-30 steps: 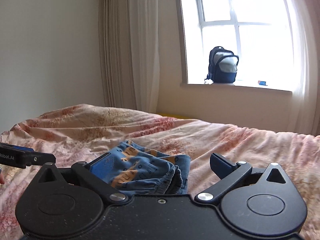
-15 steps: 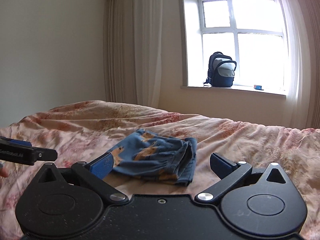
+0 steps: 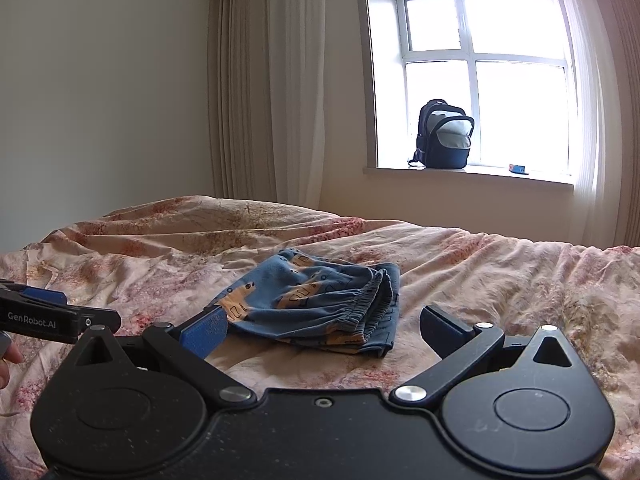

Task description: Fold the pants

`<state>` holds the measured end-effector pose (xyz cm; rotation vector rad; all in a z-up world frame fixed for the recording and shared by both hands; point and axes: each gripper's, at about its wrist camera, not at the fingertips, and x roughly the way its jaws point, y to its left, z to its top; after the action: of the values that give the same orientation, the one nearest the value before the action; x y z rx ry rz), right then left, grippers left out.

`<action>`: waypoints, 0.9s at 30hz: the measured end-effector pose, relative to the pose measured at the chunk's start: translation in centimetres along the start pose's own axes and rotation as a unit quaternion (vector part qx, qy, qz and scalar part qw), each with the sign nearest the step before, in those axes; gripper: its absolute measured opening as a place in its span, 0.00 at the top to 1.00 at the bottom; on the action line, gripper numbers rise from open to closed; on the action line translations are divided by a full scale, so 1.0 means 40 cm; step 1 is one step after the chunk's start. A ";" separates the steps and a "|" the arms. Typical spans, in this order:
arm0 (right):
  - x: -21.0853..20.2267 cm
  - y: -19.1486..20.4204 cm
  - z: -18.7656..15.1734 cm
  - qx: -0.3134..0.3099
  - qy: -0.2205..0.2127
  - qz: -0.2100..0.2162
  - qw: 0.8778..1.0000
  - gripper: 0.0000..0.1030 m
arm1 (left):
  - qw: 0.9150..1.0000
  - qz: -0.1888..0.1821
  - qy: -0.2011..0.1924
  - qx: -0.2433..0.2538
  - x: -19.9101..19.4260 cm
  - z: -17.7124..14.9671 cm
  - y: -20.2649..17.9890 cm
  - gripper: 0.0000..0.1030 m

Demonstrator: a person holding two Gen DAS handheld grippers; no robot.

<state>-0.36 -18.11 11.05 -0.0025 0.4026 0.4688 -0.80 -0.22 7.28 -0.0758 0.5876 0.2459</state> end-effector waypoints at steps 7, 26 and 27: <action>0.006 -0.003 -0.005 0.002 0.006 0.000 1.000 0.01 | 1.000 0.002 0.010 -0.001 0.008 -0.007 0.000 0.00; 0.018 -0.006 -0.021 0.002 0.024 0.004 1.000 0.01 | 0.999 0.017 0.034 0.012 0.029 -0.025 -0.008 0.00; 0.019 -0.006 -0.021 0.002 0.025 0.004 1.000 0.01 | 0.999 0.016 0.034 0.011 0.030 -0.025 -0.006 0.00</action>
<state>0.04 -18.06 9.96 -0.0087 0.4523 0.4757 -0.32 -0.36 5.80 -0.0529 0.6604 0.2691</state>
